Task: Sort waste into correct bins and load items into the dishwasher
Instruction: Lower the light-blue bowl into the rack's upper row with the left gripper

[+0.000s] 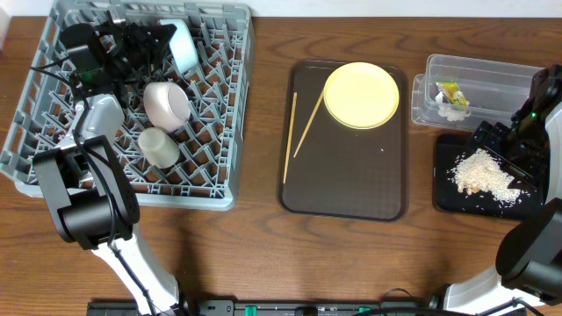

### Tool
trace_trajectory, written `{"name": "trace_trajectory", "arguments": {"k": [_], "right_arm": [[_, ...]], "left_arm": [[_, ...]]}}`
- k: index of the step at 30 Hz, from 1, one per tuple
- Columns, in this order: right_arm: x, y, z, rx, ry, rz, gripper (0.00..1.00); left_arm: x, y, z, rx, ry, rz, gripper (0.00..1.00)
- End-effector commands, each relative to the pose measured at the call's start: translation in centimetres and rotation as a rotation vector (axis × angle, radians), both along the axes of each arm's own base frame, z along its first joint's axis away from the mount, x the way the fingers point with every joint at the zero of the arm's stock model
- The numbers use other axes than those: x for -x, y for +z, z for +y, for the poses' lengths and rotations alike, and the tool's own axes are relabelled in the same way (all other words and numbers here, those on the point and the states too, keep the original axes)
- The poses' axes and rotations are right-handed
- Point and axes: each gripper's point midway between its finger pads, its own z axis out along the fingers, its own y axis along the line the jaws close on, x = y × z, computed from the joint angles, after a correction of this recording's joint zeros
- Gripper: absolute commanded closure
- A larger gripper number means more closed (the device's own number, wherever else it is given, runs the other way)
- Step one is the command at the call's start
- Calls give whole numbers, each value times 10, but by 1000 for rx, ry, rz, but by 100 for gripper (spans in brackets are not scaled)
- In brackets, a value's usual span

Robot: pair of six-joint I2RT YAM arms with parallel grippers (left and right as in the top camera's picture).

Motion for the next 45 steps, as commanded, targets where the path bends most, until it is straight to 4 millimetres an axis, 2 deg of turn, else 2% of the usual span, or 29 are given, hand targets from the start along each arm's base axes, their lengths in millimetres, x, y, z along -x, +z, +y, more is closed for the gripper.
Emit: {"name": "trace_trajectory", "arguments": {"k": [1, 18, 24, 45], "right_arm": [[0, 7, 1, 6, -15, -22, 1], [0, 7, 1, 6, -15, -23, 1], [0, 7, 1, 6, -15, -23, 1], [1, 7, 1, 5, -15, -20, 1]], "left_arm": [[-2, -4, 7, 4, 9, 6, 94], [0, -2, 3, 20, -10, 11, 94], [-1, 7, -9, 17, -42, -36, 94], [-5, 5, -9, 10, -13, -29, 94]]}}
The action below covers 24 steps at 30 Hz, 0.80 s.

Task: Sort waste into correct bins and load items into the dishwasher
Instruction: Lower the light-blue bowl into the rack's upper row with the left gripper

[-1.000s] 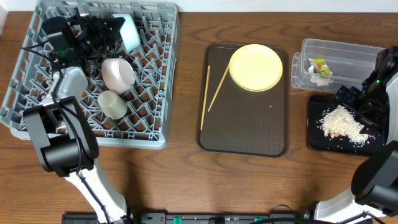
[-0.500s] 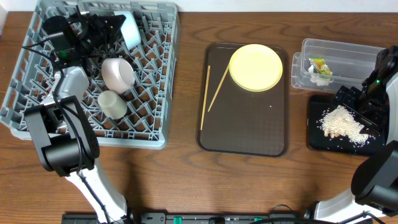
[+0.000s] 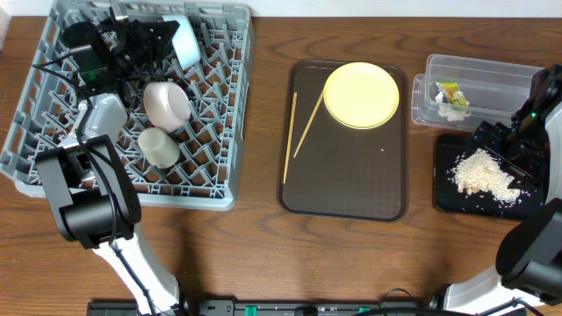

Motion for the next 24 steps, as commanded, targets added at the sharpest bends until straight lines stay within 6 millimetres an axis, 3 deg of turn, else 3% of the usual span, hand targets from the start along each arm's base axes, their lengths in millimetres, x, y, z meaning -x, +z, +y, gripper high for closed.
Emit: {"name": "trace_trajectory", "arguments": {"k": [1, 13, 20, 21, 22, 23, 24], "right_arm": [[1, 7, 1, 5, -15, -21, 1], [2, 7, 1, 3, -15, -15, 1], [2, 7, 1, 3, -14, -15, 1], [2, 7, 1, 3, -15, -15, 1], [2, 7, 1, 3, -15, -15, 1], [2, 7, 1, 3, -15, -15, 1], [2, 7, 1, 3, -15, -16, 1]], "left_arm": [[-3, -4, -1, 3, 2, 5, 94], [-6, -31, 0, 21, -4, 60, 94], [-2, -29, 20, 27, 8, 50, 93], [0, -29, 24, 29, 8, 49, 83], [1, -28, 28, 31, 9, 48, 57], [3, -28, 32, 35, 3, 47, 39], [6, -27, 34, 38, -6, 45, 30]]}}
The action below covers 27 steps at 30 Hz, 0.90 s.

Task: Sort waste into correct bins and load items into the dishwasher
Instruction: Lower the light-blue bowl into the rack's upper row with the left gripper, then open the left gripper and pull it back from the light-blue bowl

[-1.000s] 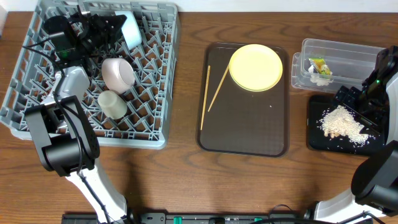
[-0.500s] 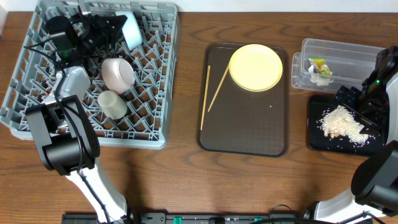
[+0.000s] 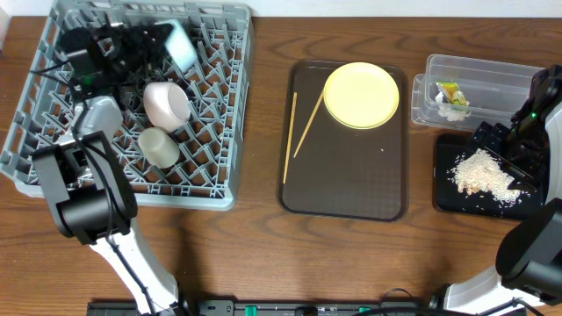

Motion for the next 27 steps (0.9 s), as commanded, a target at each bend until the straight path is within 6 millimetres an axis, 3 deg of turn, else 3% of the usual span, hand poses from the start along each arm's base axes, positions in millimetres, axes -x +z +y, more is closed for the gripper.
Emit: {"name": "trace_trajectory", "arguments": {"k": [1, 3, 9, 21, 27], "right_arm": [[0, 7, 1, 6, -15, -23, 1], [0, 7, 1, 6, -15, -23, 1], [0, 7, 1, 5, -15, -22, 1], [2, 7, 1, 2, -15, -15, 0], [4, 7, 2, -1, -15, -5, 1]], "left_arm": [[8, -5, 13, 24, -34, 6, 24], [12, -3, 19, 32, -49, 2, 18], [24, 0, 38, 47, -67, -5, 12], [40, 2, 54, 34, -112, -44, 10], [45, -14, 61, 10, -97, -13, 10]]}}
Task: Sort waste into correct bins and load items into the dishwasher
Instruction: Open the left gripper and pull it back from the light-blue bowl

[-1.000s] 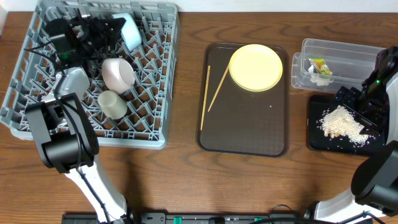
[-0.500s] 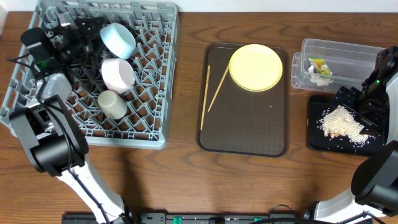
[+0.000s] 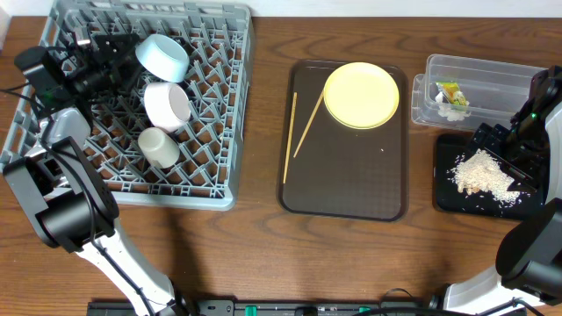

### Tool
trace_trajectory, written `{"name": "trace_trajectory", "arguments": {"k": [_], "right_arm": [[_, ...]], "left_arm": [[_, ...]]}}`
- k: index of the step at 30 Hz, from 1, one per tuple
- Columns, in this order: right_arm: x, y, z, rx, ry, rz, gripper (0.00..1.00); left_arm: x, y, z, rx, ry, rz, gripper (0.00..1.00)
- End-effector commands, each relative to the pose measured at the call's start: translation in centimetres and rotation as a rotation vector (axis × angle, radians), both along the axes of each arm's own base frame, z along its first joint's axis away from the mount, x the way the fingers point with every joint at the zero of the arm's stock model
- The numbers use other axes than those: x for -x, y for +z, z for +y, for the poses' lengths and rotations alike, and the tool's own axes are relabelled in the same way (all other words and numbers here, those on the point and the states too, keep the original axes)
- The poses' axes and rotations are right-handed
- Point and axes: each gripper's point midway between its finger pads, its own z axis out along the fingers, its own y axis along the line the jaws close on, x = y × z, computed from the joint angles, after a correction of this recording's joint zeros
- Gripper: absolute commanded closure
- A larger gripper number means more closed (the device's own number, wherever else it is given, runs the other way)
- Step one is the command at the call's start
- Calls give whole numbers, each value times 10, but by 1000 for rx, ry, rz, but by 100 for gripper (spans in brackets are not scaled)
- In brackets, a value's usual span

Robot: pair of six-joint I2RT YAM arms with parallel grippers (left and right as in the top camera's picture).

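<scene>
A light-blue bowl [image 3: 163, 54] lies on its side at the back of the grey dish rack [image 3: 219, 105], its mouth turned toward the left. My left gripper [image 3: 118, 57] sits just left of the bowl's rim, its fingers apparently spread and off the bowl. A white cup [image 3: 167, 104] and a beige cup [image 3: 158, 147] rest in the rack below it. On the dark tray [image 3: 351, 189] sit a yellow plate [image 3: 361, 94] and two chopsticks [image 3: 306, 125]. My right gripper [image 3: 500, 145] hovers at the black bin [image 3: 457, 200] holding pale crumbs [image 3: 480, 171]; its jaws blend into the dark bin.
A clear plastic bin [image 3: 492, 83] at the back right holds a yellow-green wrapper [image 3: 450, 95]. The rack's raised walls and tines surround my left arm. Bare wooden table lies between the rack and the tray.
My left arm has drawn back to the left. The blue bowl, then held upright at the gripper's tip, now lies lower in the rack with its mouth showing. The right arm is unchanged.
My left gripper held the blue bowl over the rack's back rows at all three earlier moments, shifting and tilting it slightly. Now the bowl rests in the rack above the white cup and the gripper is left of it. Tray, bins and right arm stayed put.
</scene>
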Motion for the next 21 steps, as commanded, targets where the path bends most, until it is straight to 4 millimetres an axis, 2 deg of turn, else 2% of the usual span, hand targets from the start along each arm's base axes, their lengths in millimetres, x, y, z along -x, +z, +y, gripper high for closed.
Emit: {"name": "trace_trajectory", "arguments": {"k": [1, 10, 14, 16, 21], "right_arm": [[1, 7, 1, 5, -15, -20, 1], [4, 7, 2, 0, -15, -6, 1], [5, 8, 3, -2, -15, -1, 1], [6, 8, 3, -3, -15, 0, 1], [6, 8, 3, -3, -15, 0, 1]], "left_arm": [[4, -10, 5, -49, -7, -27, 10], [15, -52, 8, -160, 31, 81, 10], [22, -61, 12, -277, 57, 110, 10], [25, -58, 14, -330, 60, 103, 10], [28, -27, 20, -386, 89, 47, 10]]}}
